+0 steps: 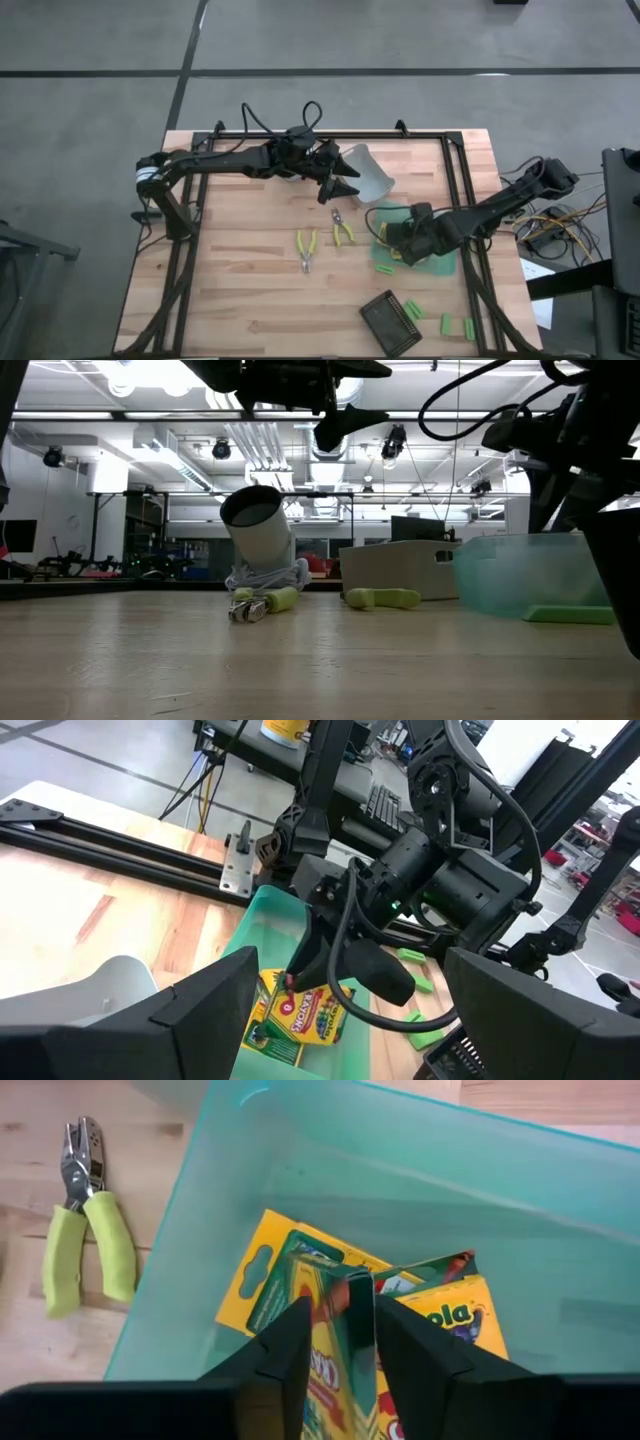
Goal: Pick & Place School Supplies
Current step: Put the yellow crayon box into the green bin, then put the green hole puncher into the gray bin
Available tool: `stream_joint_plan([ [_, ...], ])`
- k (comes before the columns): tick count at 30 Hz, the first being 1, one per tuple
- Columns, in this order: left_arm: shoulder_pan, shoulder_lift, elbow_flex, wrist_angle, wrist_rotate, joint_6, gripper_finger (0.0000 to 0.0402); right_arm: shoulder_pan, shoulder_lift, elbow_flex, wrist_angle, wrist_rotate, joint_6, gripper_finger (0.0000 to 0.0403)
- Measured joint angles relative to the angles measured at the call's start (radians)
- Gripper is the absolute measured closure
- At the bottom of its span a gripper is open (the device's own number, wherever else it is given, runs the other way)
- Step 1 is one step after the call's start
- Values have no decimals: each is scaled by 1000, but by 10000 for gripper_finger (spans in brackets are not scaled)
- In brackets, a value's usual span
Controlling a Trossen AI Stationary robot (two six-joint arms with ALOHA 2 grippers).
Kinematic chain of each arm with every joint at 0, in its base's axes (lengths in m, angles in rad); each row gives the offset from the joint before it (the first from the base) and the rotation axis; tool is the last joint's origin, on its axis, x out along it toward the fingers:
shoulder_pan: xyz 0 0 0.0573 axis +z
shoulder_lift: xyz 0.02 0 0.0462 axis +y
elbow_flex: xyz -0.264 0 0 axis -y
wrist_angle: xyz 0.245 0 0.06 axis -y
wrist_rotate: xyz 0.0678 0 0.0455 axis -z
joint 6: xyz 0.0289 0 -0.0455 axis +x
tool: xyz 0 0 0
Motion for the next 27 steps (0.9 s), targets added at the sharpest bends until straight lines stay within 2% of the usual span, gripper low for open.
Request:
stream_joint_plan([
  [8, 0, 0, 0, 0, 0, 0, 74, 0, -2, 0, -25, 10, 3, 247],
  [15, 0, 0, 0, 0, 6, -18, 74, 0, -8, 2, -27, 14, -5, 244],
  [20, 0, 0, 0, -39, 18, -7, 74, 0, -8, 45, -21, 51, -146, 253],
  [27, 2, 0, 0, -281, 18, 85, 74, -2, -8, 159, 6, 121, -352, 265],
])
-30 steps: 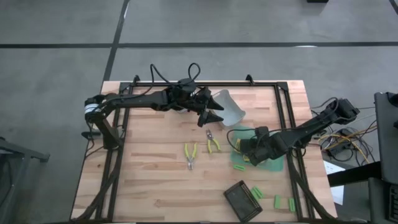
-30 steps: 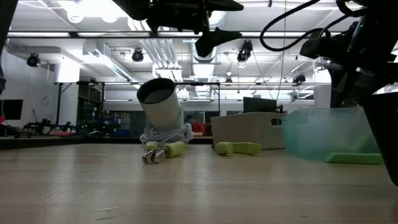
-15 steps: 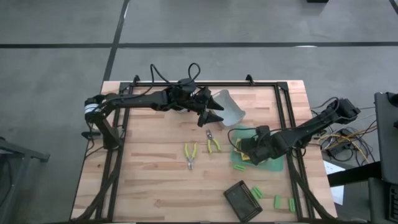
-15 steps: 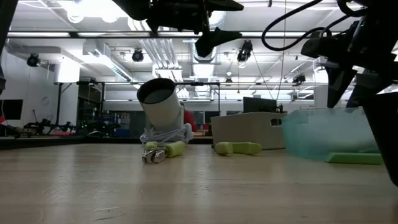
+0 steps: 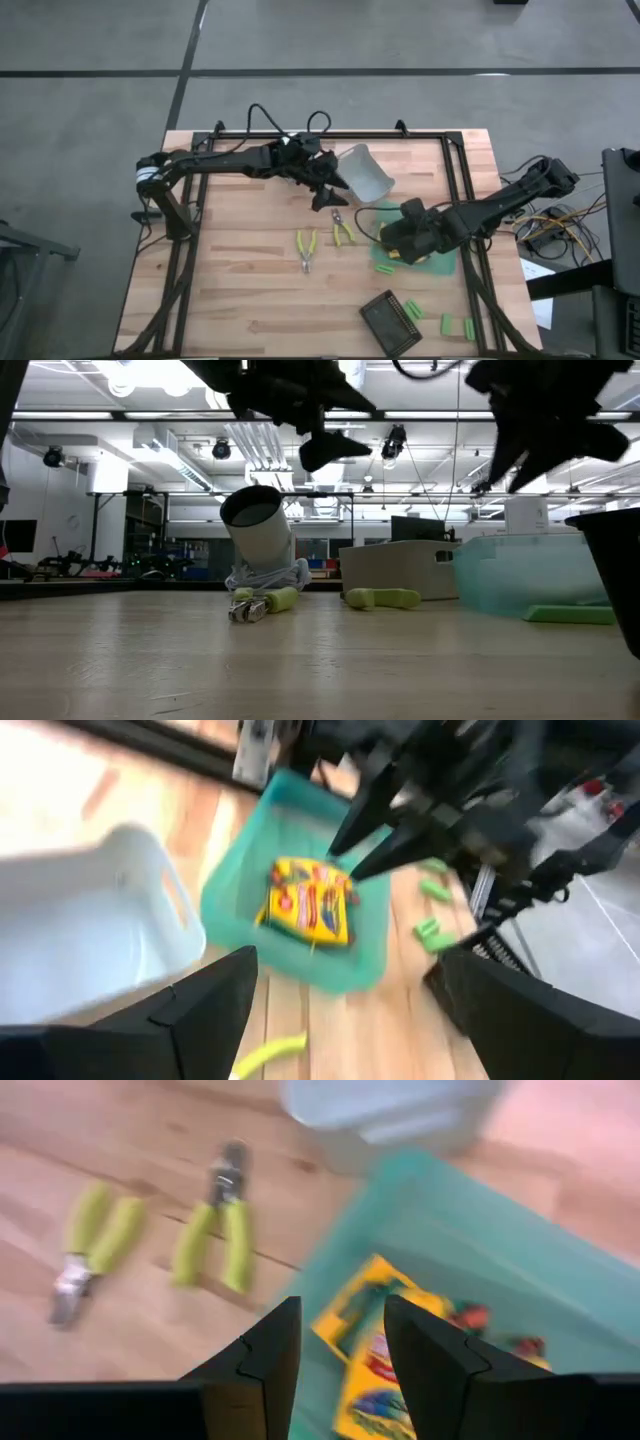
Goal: Pick & Place School Supplies
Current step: Put the green hole puncher into the gray bin
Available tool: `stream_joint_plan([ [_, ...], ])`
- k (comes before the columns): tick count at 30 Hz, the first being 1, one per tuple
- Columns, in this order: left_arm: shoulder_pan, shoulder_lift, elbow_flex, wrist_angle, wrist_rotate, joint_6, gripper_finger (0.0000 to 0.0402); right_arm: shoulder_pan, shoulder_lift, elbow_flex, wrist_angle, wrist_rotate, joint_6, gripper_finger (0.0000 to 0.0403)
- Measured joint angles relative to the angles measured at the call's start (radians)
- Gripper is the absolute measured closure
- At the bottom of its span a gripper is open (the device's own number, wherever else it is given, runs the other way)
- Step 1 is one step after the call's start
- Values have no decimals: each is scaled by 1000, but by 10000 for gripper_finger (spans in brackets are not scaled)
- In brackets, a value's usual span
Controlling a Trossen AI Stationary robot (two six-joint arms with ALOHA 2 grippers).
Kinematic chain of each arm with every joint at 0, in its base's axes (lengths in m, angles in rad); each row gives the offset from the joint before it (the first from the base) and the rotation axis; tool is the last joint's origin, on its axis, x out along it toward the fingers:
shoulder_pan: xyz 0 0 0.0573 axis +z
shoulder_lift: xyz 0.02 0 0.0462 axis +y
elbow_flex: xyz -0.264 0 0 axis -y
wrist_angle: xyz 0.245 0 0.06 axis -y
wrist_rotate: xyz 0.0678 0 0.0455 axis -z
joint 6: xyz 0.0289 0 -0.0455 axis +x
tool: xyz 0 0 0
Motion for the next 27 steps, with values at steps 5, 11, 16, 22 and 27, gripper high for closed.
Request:
stream_joint_plan([
  [5, -2, 1, 0, -13, 1, -63, 74, -9, 0, 80, 13, 115, -110, 269],
  [11, -9, -14, 0, 112, 6, -31, 74, -58, 5, 153, 36, 106, -272, 275],
  [16, -26, -97, -1, 143, -25, 108, 74, -96, 40, 203, 49, 103, -373, 278],
  [22, -87, -231, -76, 128, -214, 215, 74, -146, 109, 218, 54, 67, -371, 280],
  [27, -112, -359, -211, 124, -344, 214, 74, -204, 170, 215, 73, -63, -390, 278],
])
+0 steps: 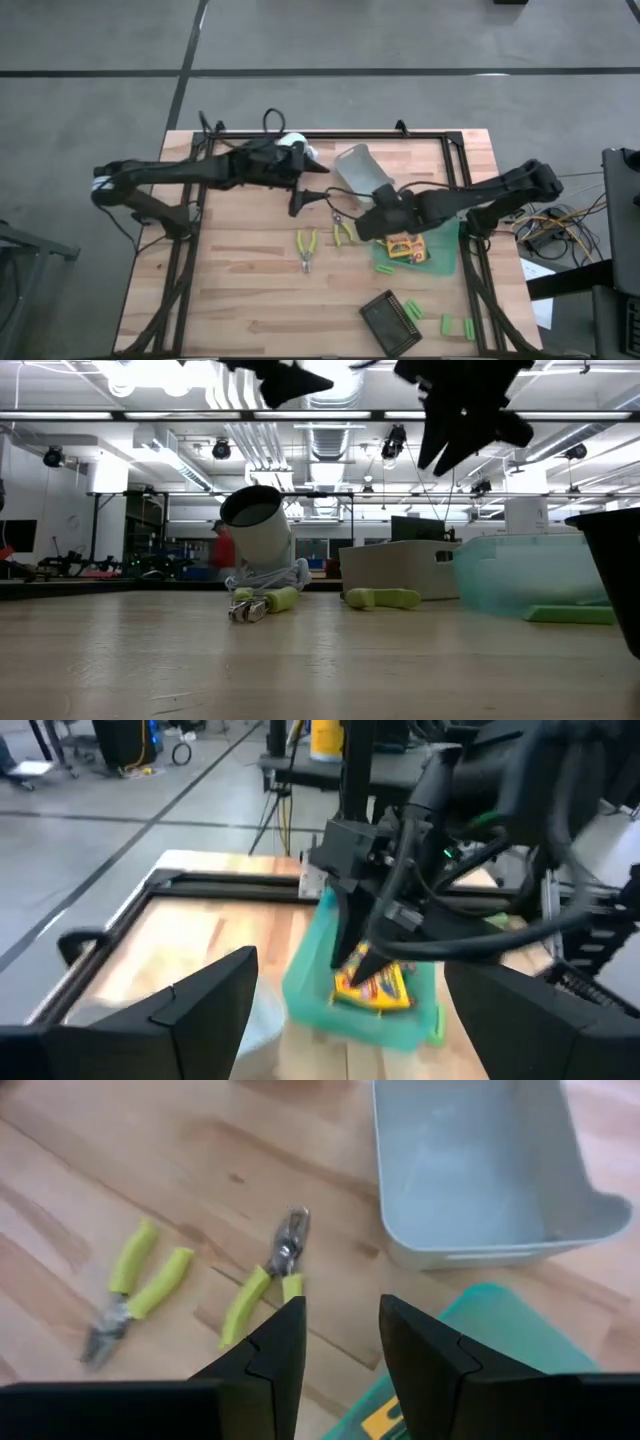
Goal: Pick & Place School Supplies
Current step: Put the green hole puncher into the gray bin
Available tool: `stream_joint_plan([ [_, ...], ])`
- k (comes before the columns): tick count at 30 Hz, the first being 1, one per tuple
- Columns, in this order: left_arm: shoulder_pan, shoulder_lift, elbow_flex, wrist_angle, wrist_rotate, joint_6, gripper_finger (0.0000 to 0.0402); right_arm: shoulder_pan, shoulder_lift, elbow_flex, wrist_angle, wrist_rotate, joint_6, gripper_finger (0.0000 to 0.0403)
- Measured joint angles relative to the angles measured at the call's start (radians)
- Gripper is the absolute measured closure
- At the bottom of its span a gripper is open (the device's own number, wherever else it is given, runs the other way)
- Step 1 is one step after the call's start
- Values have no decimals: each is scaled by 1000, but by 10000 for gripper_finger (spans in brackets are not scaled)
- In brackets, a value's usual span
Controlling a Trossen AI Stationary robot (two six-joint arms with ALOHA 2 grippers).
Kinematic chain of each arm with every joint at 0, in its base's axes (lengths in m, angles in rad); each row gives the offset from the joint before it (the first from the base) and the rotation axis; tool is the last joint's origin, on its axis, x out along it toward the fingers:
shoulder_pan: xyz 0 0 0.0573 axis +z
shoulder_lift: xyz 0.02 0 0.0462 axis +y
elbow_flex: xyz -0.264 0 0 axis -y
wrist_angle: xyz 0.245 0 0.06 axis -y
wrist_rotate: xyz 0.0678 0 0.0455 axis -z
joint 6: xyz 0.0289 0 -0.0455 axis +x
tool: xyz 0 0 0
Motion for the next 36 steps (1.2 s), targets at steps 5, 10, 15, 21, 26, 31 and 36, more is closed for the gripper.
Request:
stream_joint_plan([
  [5, 0, -128, -116, 18, -1, -1, 74, -30, 52, -1, 23, -3, -64, 281],
  [10, -2, -231, -219, 44, -1, 31, 74, -51, 86, -1, 76, -58, -71, 288],
  [15, -3, -293, -319, 216, -9, 46, 74, -58, 134, -1, 180, -74, -194, 292],
  [21, -3, -312, -419, 375, -12, 49, 74, -96, 209, -1, 236, -179, -192, 292],
  [26, -3, -312, -456, 393, -14, 47, 74, -125, 256, 4, 232, -254, -192, 294],
  [31, -3, -312, -456, 391, -15, 29, 74, -144, 273, 28, 237, -305, -191, 296],
  [36, -3, -312, -450, 391, -16, 47, 74, -155, 272, 35, 243, -310, -188, 294],
])
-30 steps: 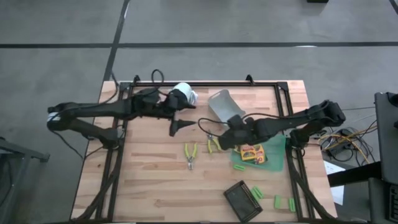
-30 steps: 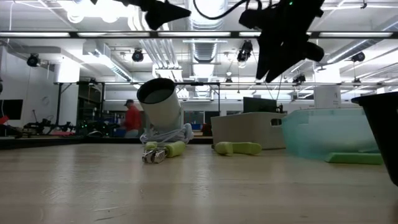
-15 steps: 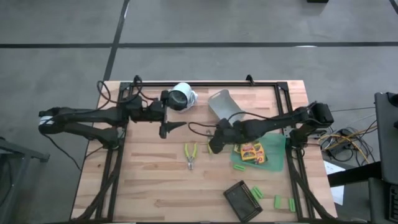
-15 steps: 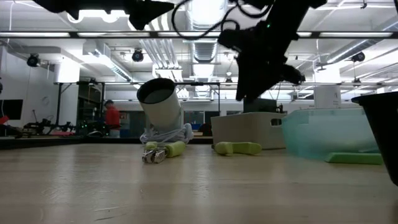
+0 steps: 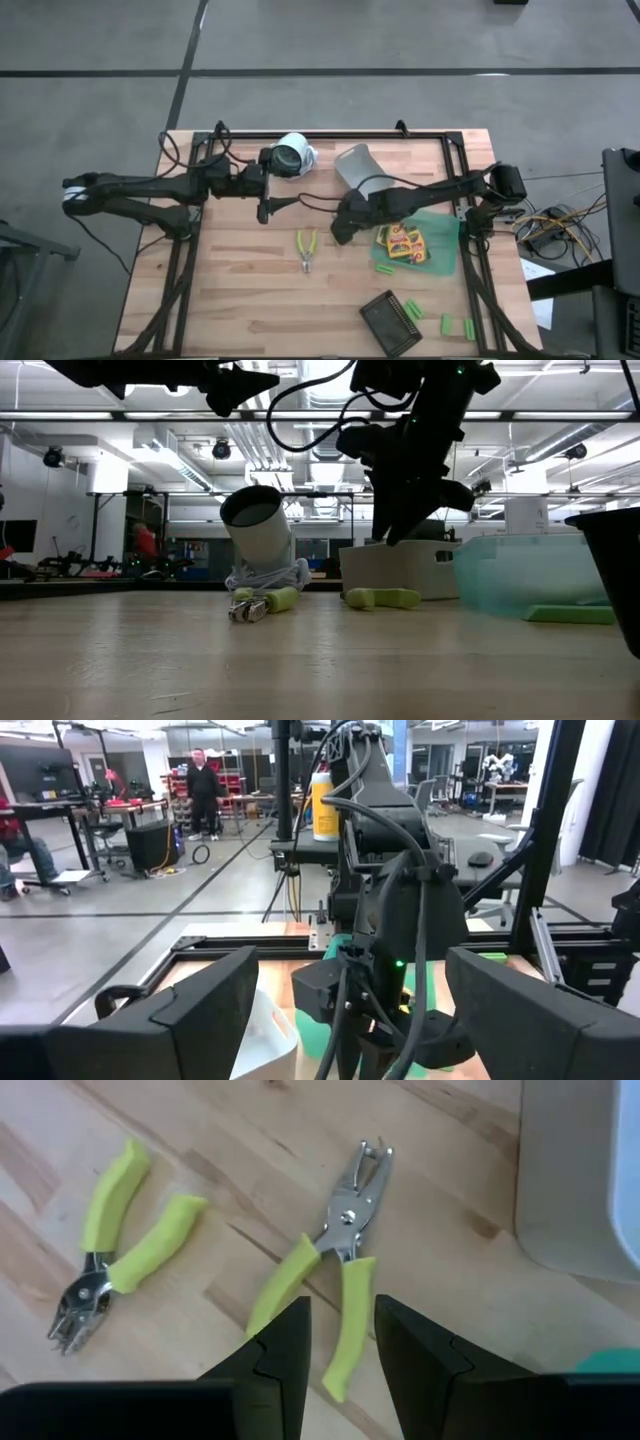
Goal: Pick & Place School Supplies
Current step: Put the green hole puncher into the gray bin
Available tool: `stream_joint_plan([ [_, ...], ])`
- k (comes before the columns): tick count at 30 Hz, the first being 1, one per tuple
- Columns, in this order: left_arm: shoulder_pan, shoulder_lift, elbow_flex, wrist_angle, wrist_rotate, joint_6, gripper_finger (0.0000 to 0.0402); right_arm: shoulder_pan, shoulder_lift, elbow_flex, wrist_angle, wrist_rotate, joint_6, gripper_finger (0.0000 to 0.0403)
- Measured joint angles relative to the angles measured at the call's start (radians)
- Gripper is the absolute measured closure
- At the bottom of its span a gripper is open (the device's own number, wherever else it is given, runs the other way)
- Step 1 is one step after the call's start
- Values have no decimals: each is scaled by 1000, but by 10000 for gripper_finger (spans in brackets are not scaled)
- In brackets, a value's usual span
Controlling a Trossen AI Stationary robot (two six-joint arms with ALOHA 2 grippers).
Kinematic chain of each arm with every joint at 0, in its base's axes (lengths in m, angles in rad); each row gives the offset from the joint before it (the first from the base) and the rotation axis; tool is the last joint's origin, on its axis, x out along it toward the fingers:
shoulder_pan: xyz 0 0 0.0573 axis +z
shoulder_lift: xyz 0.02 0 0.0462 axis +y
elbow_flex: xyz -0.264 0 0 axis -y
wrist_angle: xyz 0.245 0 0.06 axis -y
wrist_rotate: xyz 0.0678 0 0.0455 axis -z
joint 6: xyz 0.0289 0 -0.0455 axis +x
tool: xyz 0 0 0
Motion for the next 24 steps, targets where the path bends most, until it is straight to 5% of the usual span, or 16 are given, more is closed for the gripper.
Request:
stream_joint_plan([
  [24, 0, 0, -5, -1, 0, 0, 73, -4, 228, 110, 9, -116, -246, 305],
])
